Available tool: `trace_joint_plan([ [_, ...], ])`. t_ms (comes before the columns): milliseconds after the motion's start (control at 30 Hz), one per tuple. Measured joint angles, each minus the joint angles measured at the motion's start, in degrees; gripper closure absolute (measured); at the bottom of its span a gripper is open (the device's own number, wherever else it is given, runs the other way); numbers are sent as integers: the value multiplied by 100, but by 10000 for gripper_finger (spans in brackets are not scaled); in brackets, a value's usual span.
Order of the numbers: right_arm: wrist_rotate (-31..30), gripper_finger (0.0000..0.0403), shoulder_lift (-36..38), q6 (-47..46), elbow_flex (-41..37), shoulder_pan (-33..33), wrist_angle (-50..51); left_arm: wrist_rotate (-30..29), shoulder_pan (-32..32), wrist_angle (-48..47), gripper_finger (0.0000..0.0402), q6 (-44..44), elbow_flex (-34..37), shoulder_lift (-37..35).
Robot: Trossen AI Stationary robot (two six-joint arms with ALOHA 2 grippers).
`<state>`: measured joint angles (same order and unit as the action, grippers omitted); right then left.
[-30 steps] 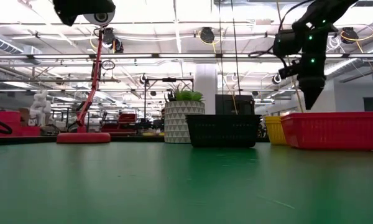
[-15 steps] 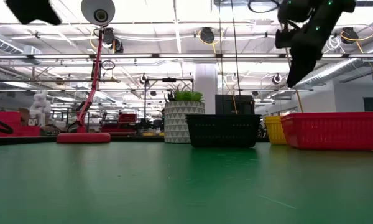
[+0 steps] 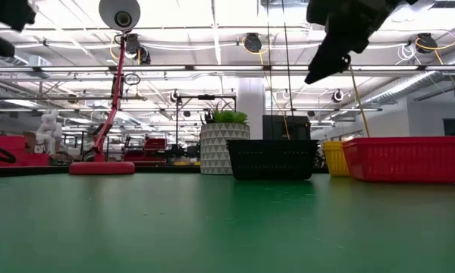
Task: Stack baskets by color
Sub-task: Stack the red bin on top of the stacked red bins
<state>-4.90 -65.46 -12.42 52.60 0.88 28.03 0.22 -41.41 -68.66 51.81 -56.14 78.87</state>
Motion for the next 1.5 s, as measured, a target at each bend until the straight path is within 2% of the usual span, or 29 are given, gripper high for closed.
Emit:
trace_joint_plan([
  [100, -255, 177, -207, -130, 0, 250, -77, 132, -37, -29, 177, -331, 0, 285],
  [233, -292, 177, -425, -482, 0, 469, -99, 130, -50, -212, 176, -752, 4, 569],
  [500, -454, 177, -833, -647, 0, 857, -732, 207, -48, 244, 183, -956, 371, 637],
  [600, -582, 177, -975, -555, 0, 946, -944, 290, -45, 344, 221, -978, 491, 636],
  [667, -561, 177, -981, -487, -2, 943, -955, 301, 13, 403, 268, -1040, 542, 636],
  [767, -558, 177, -963, -490, 0, 943, -988, 269, 272, 640, 359, -1108, 591, 636],
  [833, -559, 177, -930, -490, 0, 939, -976, 145, 516, 926, 384, -1193, 592, 627],
  [967, -558, 177, -924, -490, 0, 939, -1004, -178, 1140, 1884, 382, -1481, 590, 620],
  [1300, -537, 177, -924, -296, 0, 936, -999, -373, 2576, 3908, 389, -2412, 592, 650],
  [1500, -538, 177, -924, -189, 0, 936, -1029, -332, 2983, 4263, 393, -2871, 237, 1110],
])
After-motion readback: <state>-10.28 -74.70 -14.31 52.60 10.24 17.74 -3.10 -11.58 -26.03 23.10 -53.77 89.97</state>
